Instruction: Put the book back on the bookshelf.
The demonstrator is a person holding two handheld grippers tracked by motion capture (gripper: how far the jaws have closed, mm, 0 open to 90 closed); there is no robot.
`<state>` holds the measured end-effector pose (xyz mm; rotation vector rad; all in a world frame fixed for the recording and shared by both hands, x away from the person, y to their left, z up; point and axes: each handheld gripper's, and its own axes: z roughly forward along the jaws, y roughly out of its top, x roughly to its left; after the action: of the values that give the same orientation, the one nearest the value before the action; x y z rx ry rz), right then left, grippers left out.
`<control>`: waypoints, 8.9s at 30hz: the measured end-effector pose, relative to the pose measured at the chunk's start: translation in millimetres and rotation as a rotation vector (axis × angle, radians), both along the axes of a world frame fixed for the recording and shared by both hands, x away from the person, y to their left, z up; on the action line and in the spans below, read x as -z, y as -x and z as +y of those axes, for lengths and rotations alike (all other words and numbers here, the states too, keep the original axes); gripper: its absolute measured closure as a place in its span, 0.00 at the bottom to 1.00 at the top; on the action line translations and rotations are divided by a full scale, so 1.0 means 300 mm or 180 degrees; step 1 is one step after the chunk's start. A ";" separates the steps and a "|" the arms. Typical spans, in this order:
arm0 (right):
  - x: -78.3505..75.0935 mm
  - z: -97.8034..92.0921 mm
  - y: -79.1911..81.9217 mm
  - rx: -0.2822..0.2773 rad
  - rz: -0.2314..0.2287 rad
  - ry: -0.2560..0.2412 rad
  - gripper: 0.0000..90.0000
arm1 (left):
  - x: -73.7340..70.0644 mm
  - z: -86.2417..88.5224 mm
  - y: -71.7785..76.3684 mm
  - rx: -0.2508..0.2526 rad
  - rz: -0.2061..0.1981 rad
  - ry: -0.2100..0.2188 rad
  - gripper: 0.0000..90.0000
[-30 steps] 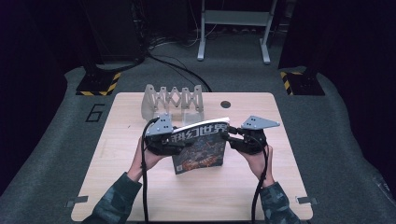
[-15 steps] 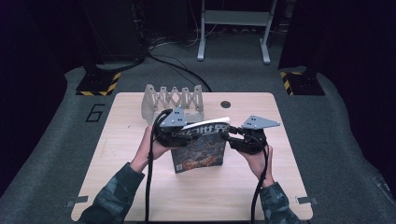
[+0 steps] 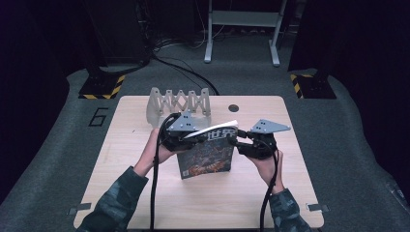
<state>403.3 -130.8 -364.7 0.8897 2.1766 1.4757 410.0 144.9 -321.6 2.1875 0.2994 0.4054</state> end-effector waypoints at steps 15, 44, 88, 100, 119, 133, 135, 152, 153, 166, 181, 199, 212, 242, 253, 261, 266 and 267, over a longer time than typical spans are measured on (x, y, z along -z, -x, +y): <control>0.192 -0.109 -0.006 0.0674 0.0272 0.0151 0.23 | -0.012 -0.006 0.001 0.0005 0.0019 -0.0046 0.89; 0.542 -0.144 -0.085 0.1259 0.0661 0.0717 0.14 | -0.048 -0.040 0.015 0.0057 0.0104 -0.0289 0.91; 0.545 -0.137 -0.099 0.1234 0.0766 0.0754 0.16 | -0.108 0.129 0.028 -0.0458 0.0131 -0.0555 0.91; 0.545 -0.137 -0.099 0.1235 0.0765 0.0754 0.16 | -0.111 0.238 0.005 -0.0839 0.0172 -0.0515 0.91; 0.545 -0.136 -0.098 0.1247 0.0776 0.0745 0.16 | -0.092 0.375 -0.020 -0.1317 0.0136 -0.0445 0.91; 0.545 -0.136 -0.098 0.1250 0.0777 0.0744 0.16 | -0.093 0.448 -0.050 -0.1681 0.0123 -0.0296 0.91; 0.545 -0.136 -0.098 0.1250 0.0777 0.0745 0.16 | -0.091 0.453 -0.058 -0.1714 0.0113 -0.0283 0.91; 0.545 -0.136 -0.098 0.1251 0.0778 0.0743 0.16 | -0.072 0.455 -0.149 -0.2020 0.0069 -0.0123 0.91; 0.545 -0.136 -0.098 0.1251 0.0777 0.0744 0.16 | -0.070 0.454 -0.157 -0.2034 0.0064 -0.0120 0.92; 0.545 -0.136 -0.098 0.1251 0.0776 0.0742 0.16 | -0.046 0.431 -0.241 -0.2253 0.0018 0.0063 0.92; 0.545 -0.136 -0.098 0.1248 0.0777 0.0740 0.16 | -0.026 0.419 -0.311 -0.2468 0.0002 0.0286 0.92; 0.545 -0.137 -0.098 0.1247 0.0777 0.0740 0.16 | 0.011 0.406 -0.373 -0.2733 -0.0072 0.0499 0.92; 0.545 -0.137 -0.098 0.1246 0.0775 0.0740 0.16 | 0.016 0.442 -0.375 -0.2856 -0.0130 0.0576 0.81; 0.545 -0.136 -0.097 0.1251 0.0778 0.0742 0.16 | 0.133 0.506 -0.177 -0.2708 -0.0078 0.0669 0.16; 0.545 -0.136 -0.097 0.1253 0.0778 0.0741 0.16 | 0.307 0.494 -0.184 -0.2724 0.0231 0.0581 0.22; 0.545 -0.136 -0.098 0.1252 0.0777 0.0742 0.16 | 0.428 0.478 -0.195 -0.2796 0.0476 0.0620 0.38; 0.544 -0.135 -0.096 0.1259 0.0788 0.0737 0.17 | 0.485 0.479 -0.207 -0.2808 0.0656 0.0690 0.44; 0.545 -0.136 -0.097 0.1253 0.0781 0.0741 0.16 | 0.496 0.479 -0.207 -0.2838 0.0642 0.0705 0.45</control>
<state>432.4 -171.6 -528.1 1.3751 2.1185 0.9481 472.1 288.5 -470.2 1.7738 1.3766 0.5903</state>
